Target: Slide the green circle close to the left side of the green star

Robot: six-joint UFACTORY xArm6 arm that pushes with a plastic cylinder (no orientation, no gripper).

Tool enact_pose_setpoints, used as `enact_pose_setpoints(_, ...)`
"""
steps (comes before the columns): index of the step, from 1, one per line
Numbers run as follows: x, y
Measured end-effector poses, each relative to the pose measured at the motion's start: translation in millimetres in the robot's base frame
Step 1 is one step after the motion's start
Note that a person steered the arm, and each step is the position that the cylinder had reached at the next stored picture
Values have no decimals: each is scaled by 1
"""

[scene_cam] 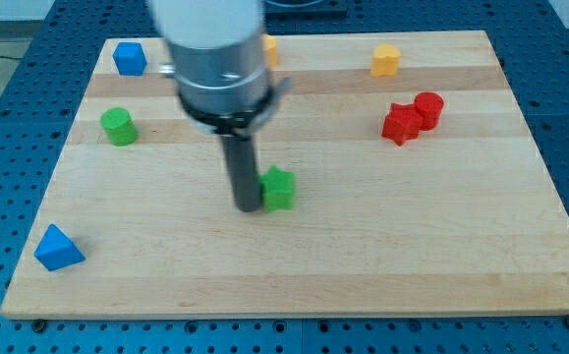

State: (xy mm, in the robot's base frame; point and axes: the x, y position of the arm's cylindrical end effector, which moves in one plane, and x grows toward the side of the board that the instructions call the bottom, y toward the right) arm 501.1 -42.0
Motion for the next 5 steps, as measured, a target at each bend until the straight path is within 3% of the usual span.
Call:
enact_pose_setpoints(2,-20,117)
enact_pose_setpoints(3,-47,146)
enact_pose_setpoints(4,-45,151)
enact_pose_setpoints(5,-58,9)
